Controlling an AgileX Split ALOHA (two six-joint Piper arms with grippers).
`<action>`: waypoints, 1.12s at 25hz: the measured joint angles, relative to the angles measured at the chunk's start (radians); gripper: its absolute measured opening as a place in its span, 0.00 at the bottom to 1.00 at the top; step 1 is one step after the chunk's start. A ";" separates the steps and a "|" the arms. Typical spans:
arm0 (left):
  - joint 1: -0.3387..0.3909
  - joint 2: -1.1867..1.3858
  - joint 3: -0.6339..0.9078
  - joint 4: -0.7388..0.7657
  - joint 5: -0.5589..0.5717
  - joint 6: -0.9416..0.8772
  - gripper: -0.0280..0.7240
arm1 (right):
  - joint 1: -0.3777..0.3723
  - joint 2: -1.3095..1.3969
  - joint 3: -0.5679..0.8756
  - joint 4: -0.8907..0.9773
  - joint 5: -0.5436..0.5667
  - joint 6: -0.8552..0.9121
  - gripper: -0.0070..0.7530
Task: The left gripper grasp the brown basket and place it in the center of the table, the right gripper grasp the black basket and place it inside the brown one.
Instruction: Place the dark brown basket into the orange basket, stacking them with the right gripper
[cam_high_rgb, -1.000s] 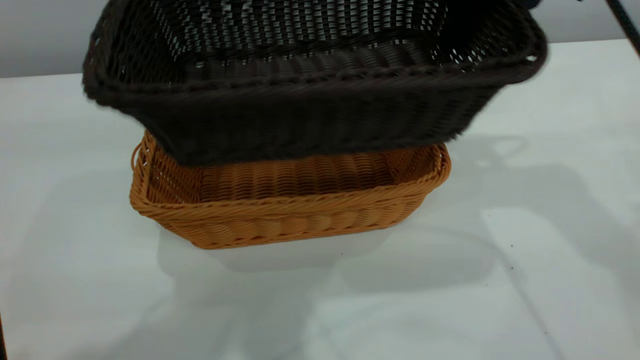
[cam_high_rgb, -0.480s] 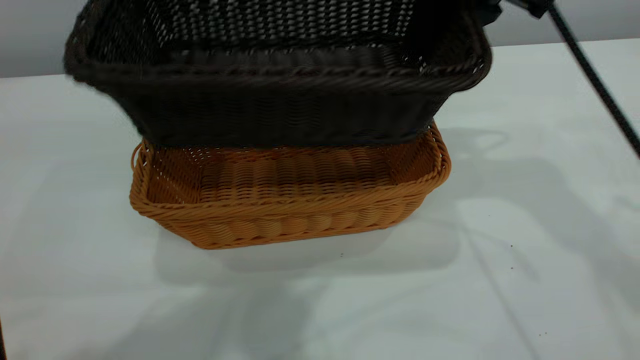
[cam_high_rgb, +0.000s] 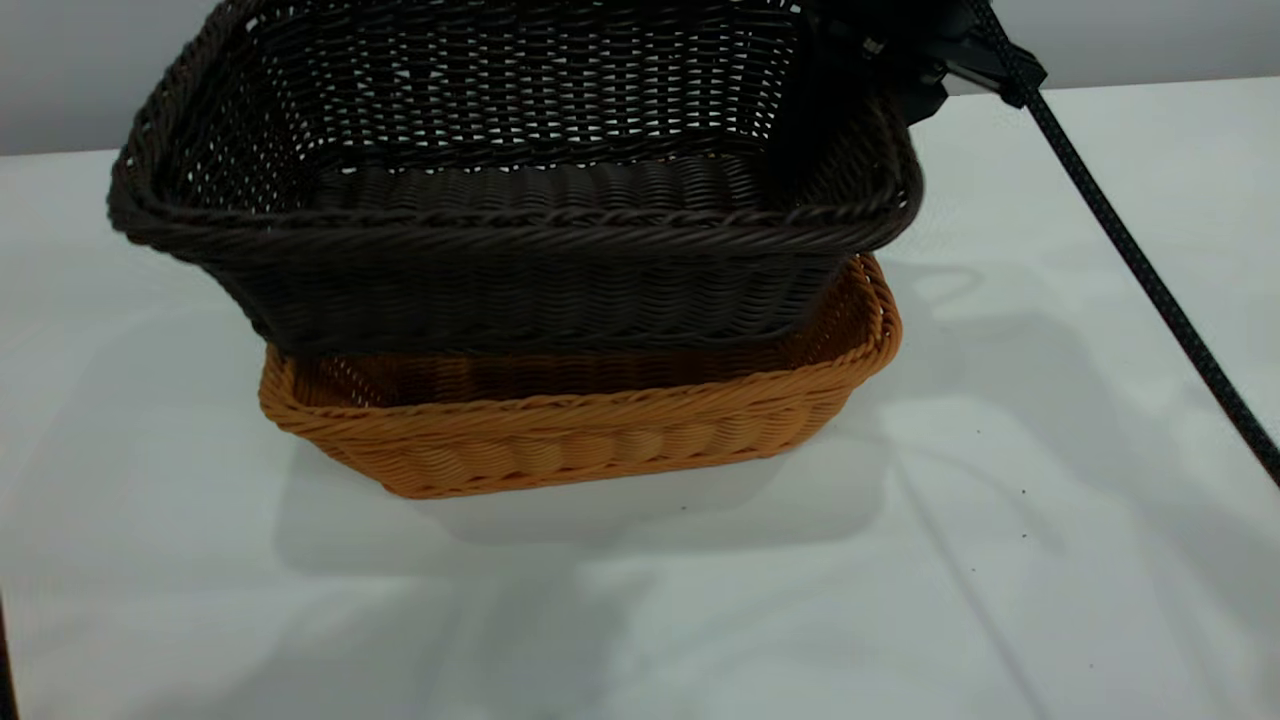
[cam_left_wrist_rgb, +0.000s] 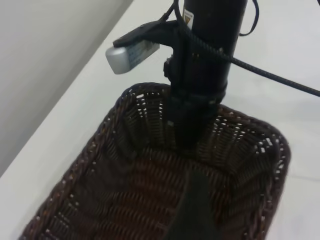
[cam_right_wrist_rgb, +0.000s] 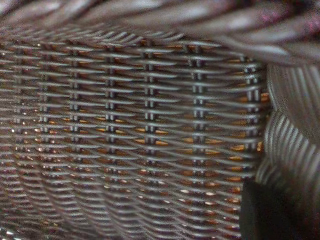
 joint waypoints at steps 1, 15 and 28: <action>0.000 0.000 0.000 0.000 0.000 0.000 0.76 | 0.000 0.004 0.000 0.000 -0.006 0.000 0.17; 0.000 0.000 0.000 0.002 0.007 0.000 0.76 | -0.002 0.040 -0.001 -0.054 -0.026 -0.028 0.17; 0.000 0.000 0.000 0.002 0.007 0.000 0.76 | -0.002 0.040 -0.001 -0.027 -0.034 -0.027 0.17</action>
